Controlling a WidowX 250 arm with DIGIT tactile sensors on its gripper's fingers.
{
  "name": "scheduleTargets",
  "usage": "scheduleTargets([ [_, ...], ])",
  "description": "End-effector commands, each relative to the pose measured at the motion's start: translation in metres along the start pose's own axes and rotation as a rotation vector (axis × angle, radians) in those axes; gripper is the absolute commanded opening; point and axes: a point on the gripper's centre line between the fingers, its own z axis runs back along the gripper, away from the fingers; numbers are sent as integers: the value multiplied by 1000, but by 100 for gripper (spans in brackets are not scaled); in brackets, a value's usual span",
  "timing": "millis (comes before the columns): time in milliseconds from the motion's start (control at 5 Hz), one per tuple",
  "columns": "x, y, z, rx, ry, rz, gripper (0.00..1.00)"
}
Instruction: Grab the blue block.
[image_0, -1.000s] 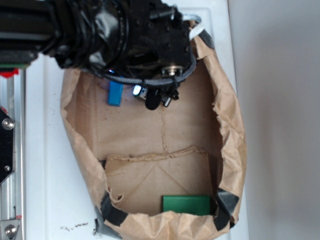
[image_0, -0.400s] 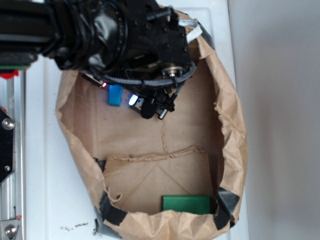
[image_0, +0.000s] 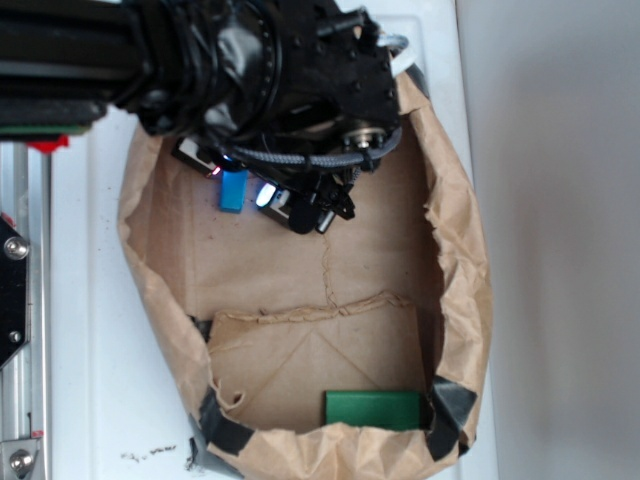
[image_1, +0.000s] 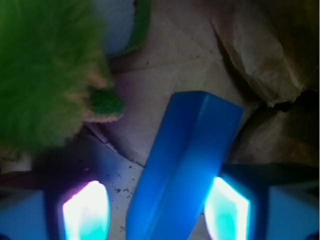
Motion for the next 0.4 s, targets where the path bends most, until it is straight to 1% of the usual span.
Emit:
scheduleTargets([
  [0,17,1,19,-29,-109,-35,0],
  [200,17,2,27,-63,-188,-85,0],
])
